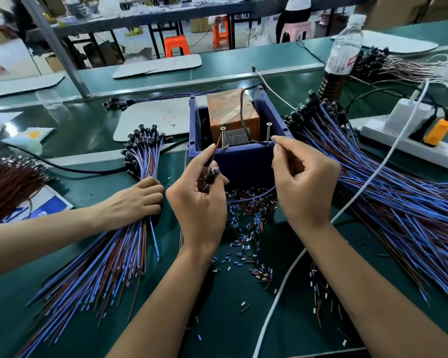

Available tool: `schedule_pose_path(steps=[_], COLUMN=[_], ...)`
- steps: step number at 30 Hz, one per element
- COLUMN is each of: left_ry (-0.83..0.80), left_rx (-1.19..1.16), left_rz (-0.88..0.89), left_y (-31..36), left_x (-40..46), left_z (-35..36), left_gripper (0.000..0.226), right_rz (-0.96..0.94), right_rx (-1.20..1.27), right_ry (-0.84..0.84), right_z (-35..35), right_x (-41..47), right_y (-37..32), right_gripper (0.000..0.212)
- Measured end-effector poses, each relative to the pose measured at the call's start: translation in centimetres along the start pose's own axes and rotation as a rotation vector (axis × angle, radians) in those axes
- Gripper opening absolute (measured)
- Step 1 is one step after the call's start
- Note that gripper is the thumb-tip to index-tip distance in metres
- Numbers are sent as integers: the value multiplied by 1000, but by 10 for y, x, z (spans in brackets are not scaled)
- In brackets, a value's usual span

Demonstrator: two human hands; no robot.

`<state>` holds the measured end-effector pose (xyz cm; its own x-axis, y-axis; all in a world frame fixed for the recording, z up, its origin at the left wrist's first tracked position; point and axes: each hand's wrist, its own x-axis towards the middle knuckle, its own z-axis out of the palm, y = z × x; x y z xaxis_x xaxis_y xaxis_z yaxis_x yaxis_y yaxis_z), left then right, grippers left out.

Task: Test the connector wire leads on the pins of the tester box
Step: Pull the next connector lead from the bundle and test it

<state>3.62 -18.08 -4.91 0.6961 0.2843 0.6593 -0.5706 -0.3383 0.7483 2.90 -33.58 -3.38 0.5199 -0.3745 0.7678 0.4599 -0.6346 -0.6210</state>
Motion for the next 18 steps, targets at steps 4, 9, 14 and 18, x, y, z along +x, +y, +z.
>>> schedule_pose_path(steps=[4, 9, 14, 18], left_ry=[-9, -3, 19, 28], left_rx=[-17, -9, 13, 15], left_rz=[-8, -14, -28, -28], left_y=[-1, 2, 6, 7], left_x=[0, 0, 1, 1], left_z=[-1, -2, -3, -3], left_gripper=[31, 30, 32, 32], right_rz=[6, 11, -13, -2], right_rx=[-5, -2, -15, -14], right_ry=[-11, -17, -13, -15], right_z=[0, -1, -1, -1], right_x=[-1, -1, -1, -1], right_y=[-1, -1, 1, 1], right_gripper=[19, 19, 18, 18])
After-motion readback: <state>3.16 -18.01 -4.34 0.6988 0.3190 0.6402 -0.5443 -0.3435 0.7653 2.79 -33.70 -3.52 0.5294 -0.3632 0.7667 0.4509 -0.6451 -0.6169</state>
